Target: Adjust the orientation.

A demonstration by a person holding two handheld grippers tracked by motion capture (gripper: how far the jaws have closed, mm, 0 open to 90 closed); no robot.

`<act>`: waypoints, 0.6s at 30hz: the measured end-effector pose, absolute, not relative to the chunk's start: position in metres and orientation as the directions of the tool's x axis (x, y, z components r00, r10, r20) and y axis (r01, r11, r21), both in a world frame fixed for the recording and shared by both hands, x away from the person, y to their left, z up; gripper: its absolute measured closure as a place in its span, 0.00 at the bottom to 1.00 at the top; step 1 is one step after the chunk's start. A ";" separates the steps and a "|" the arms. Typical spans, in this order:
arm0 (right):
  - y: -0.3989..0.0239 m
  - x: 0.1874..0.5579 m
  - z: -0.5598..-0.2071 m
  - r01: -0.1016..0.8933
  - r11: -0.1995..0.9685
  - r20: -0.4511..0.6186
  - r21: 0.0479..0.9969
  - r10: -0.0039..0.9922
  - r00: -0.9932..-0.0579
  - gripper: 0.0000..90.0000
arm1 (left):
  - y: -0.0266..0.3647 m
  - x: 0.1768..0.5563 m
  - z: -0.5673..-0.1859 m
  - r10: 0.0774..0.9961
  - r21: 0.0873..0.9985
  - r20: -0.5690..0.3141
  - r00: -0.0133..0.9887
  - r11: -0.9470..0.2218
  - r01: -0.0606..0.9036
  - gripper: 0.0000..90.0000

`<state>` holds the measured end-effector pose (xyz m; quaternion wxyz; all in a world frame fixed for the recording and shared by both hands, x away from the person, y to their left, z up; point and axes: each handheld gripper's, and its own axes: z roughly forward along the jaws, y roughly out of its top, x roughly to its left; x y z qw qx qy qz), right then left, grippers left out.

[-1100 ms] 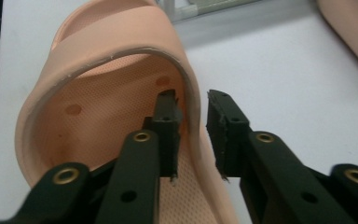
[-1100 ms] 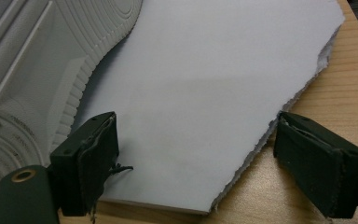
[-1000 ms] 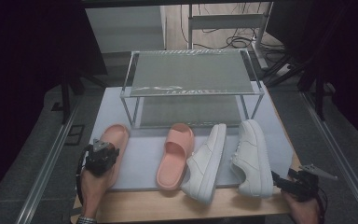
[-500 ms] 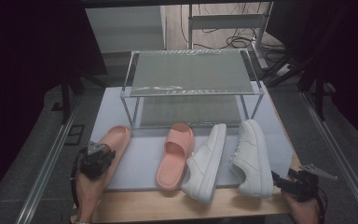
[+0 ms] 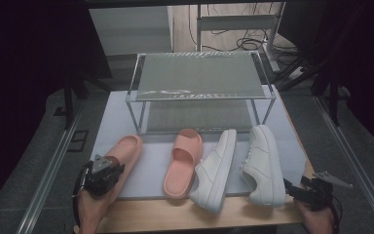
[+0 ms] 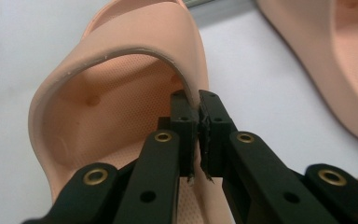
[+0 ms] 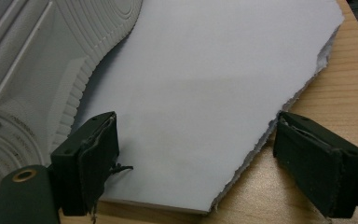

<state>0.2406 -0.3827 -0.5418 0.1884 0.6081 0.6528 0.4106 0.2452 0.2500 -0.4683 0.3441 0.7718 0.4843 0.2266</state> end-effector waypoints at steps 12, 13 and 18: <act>-0.383 0.241 -0.542 0.639 -0.077 0.254 0.765 0.949 -0.189 0.16 | 0.223 0.256 -0.462 0.882 0.766 0.027 0.471 -0.321 0.557 0.95; -0.383 0.241 -0.542 0.639 -0.077 0.254 0.765 0.949 -0.190 0.16 | 0.221 0.258 -0.461 0.880 0.767 0.025 0.475 -0.321 0.555 0.95; -0.383 0.241 -0.542 0.639 -0.077 0.254 0.765 0.949 -0.189 0.16 | 0.213 0.268 -0.460 0.878 0.773 0.016 0.478 -0.314 0.551 0.95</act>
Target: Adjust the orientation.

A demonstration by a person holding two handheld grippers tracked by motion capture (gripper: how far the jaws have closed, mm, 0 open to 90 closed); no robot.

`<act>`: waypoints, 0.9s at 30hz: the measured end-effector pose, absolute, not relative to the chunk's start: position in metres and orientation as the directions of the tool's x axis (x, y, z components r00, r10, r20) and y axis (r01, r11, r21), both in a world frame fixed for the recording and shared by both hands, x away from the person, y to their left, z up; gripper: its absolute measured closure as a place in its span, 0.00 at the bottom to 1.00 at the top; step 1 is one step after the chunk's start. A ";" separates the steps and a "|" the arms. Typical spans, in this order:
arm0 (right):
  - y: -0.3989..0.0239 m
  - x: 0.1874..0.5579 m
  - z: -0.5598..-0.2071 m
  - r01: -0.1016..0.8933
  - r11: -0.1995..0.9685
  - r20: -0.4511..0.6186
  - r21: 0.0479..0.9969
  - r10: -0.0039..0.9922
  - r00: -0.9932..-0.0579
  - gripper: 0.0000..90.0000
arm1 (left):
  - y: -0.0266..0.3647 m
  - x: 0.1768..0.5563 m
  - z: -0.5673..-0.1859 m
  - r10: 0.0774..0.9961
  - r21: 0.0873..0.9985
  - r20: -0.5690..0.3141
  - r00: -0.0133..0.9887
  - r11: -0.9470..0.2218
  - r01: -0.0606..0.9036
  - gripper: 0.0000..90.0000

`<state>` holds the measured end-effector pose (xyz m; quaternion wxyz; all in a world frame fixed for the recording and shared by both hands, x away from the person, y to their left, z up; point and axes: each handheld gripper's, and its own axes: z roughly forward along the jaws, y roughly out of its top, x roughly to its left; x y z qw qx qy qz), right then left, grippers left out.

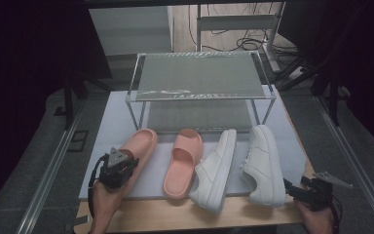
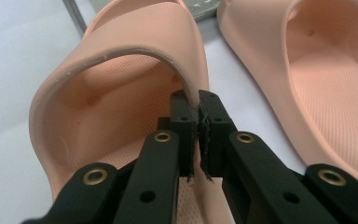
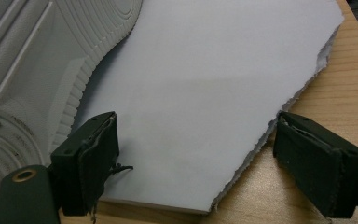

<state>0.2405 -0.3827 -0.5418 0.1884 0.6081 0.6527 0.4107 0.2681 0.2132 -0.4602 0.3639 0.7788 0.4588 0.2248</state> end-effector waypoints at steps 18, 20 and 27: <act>-0.383 0.241 -0.542 0.638 -0.079 0.255 0.766 0.948 -0.189 0.17 | 0.184 0.319 -0.462 0.888 0.776 0.015 0.460 -0.300 0.555 0.95; -0.383 0.240 -0.542 0.637 -0.079 0.256 0.767 0.948 -0.189 0.17 | 0.181 0.325 -0.463 0.891 0.775 0.023 0.454 -0.302 0.554 0.95; -0.383 0.240 -0.542 0.636 -0.078 0.254 0.768 0.948 -0.190 0.17 | 0.171 0.341 -0.465 0.896 0.781 0.032 0.443 -0.299 0.548 0.95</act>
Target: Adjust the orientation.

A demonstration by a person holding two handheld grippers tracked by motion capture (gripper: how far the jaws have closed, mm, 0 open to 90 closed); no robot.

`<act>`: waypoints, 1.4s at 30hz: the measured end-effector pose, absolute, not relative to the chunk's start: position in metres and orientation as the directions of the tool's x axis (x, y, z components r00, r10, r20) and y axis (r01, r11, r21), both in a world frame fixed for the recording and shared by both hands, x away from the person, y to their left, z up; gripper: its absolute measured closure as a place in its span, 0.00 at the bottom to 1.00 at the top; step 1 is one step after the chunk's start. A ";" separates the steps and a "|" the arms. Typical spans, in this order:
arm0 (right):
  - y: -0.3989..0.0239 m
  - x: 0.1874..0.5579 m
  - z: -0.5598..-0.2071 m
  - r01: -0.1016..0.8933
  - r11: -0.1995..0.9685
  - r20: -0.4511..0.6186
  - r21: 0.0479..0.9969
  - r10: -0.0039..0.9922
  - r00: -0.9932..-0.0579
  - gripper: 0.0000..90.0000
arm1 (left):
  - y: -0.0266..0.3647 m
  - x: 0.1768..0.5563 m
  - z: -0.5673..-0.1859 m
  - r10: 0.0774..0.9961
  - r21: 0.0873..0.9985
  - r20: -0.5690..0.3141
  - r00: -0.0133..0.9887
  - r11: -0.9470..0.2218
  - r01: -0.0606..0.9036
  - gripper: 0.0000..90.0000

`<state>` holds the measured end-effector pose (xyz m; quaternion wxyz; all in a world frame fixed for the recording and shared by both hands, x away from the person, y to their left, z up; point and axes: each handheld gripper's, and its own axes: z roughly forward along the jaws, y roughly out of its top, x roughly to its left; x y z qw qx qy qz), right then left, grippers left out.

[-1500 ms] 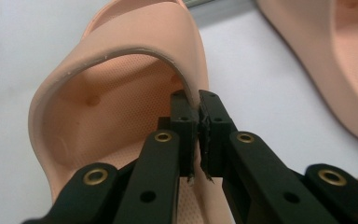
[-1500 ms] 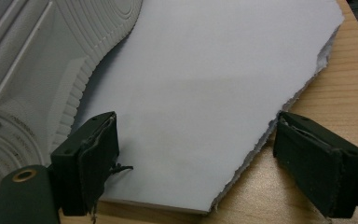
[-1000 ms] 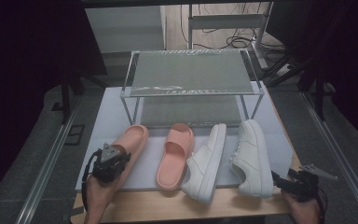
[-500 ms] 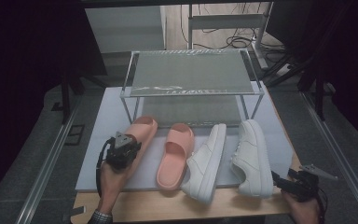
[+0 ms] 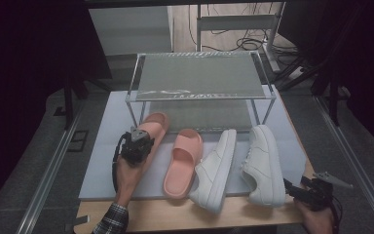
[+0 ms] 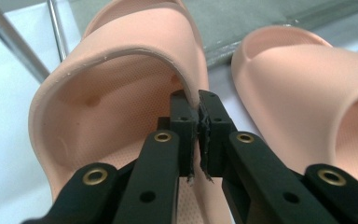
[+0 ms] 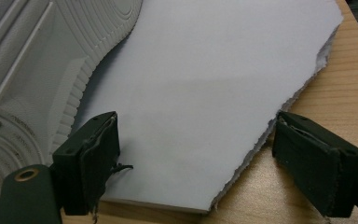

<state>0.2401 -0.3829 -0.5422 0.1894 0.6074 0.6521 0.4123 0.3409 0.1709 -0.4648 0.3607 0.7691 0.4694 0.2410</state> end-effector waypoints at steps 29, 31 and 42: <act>-0.383 0.240 -0.542 0.633 -0.076 0.251 0.770 0.949 -0.192 0.18 | 0.134 0.383 -0.488 0.914 0.767 0.070 0.400 -0.306 0.564 0.85; -0.383 0.240 -0.542 0.633 -0.075 0.250 0.770 0.949 -0.192 0.18 | 0.137 0.380 -0.485 0.914 0.772 0.054 0.401 -0.293 0.564 0.81; -0.383 0.240 -0.542 0.633 -0.076 0.250 0.770 0.949 -0.190 0.18 | 0.170 0.342 -0.476 0.893 0.787 -0.012 0.450 -0.269 0.555 0.73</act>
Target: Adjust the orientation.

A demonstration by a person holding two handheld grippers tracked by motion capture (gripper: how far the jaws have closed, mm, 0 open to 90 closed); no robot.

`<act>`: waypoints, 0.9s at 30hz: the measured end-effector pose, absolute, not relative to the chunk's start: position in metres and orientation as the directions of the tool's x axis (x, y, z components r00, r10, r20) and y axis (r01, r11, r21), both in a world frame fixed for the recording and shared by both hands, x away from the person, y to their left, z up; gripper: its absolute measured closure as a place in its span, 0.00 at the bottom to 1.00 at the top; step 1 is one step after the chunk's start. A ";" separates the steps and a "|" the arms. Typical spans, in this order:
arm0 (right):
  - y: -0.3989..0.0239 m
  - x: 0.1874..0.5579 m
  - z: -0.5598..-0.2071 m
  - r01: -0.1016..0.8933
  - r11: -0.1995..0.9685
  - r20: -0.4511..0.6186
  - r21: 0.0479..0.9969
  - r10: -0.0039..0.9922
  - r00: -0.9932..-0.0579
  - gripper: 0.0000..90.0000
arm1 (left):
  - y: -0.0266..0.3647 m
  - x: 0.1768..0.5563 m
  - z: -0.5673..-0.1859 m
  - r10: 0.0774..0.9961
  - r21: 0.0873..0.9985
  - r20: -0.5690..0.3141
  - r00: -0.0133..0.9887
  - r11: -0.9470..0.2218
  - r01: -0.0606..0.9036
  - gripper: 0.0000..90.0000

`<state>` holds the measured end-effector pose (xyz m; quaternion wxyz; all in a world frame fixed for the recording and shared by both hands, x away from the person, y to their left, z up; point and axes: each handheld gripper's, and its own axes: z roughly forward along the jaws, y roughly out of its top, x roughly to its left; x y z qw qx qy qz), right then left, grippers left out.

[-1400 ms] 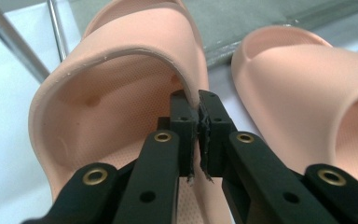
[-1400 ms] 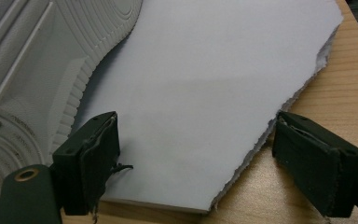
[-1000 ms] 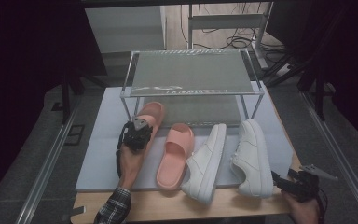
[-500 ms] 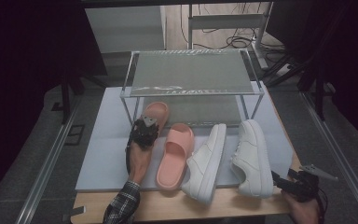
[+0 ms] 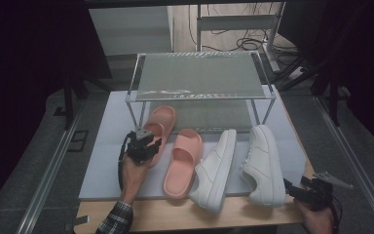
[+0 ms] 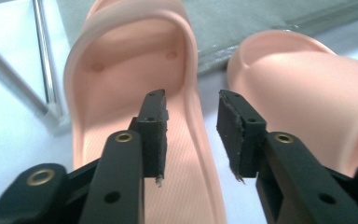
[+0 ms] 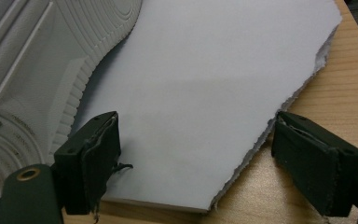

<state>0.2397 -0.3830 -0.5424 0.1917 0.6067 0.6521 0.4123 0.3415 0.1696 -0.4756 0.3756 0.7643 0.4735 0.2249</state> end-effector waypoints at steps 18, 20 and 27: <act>-0.383 0.240 -0.542 0.633 -0.080 0.252 0.770 0.949 -0.187 0.18 | 0.222 0.275 -0.499 0.892 0.757 -0.085 0.444 -0.232 0.611 1.00; -0.383 0.240 -0.542 0.632 -0.080 0.253 0.771 0.949 -0.187 0.18 | 0.223 0.272 -0.504 0.892 0.751 -0.083 0.445 -0.237 0.616 1.00; -0.383 0.239 -0.542 0.634 -0.081 0.254 0.769 0.949 -0.187 0.18 | 0.216 0.276 -0.516 0.893 0.735 -0.058 0.447 -0.265 0.625 1.00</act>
